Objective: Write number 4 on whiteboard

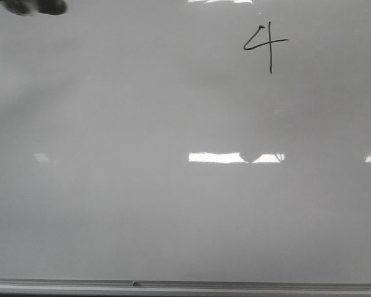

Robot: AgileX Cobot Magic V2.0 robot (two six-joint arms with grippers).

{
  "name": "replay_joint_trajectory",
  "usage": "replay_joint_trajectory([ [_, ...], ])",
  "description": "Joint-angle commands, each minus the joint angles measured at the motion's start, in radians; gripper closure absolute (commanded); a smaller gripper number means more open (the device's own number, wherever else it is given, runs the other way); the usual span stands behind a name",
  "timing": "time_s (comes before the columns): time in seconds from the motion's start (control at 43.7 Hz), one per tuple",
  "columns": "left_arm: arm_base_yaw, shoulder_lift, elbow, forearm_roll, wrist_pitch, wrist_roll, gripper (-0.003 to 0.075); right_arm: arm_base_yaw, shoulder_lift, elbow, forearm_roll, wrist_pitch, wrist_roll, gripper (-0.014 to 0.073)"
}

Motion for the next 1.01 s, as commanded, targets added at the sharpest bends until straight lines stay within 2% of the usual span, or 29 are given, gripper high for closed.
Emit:
replay_joint_trajectory([
  [0.0, 0.093, -0.063, 0.016, 0.021, -0.096, -0.029, 0.0702, -0.002, -0.008, -0.031, 0.023, -0.041, 0.003, 0.0025],
  [0.206, 0.296, -0.102, 0.152, -0.068, -0.290, -0.032, 0.0702, -0.002, -0.008, -0.031, 0.023, -0.047, 0.003, 0.0025],
  [0.389, 0.418, -0.102, 0.322, -0.163, -0.630, -0.057, 0.0702, -0.002, -0.008, -0.031, 0.023, -0.047, 0.003, 0.0025],
  [0.709, 0.438, -0.044, 0.543, -0.163, -1.262, -0.057, 0.0703, -0.002, -0.008, -0.031, 0.023, -0.067, 0.003, 0.0025],
  [0.846, 0.438, 0.018, 0.572, -0.163, -1.393, -0.057, 0.0703, -0.002, -0.008, -0.031, 0.023, -0.070, 0.003, 0.0025],
  [0.983, 0.438, 0.081, 0.572, -0.163, -1.439, -0.057, 0.0703, -0.002, -0.008, -0.031, 0.023, -0.070, 0.003, 0.0025],
])
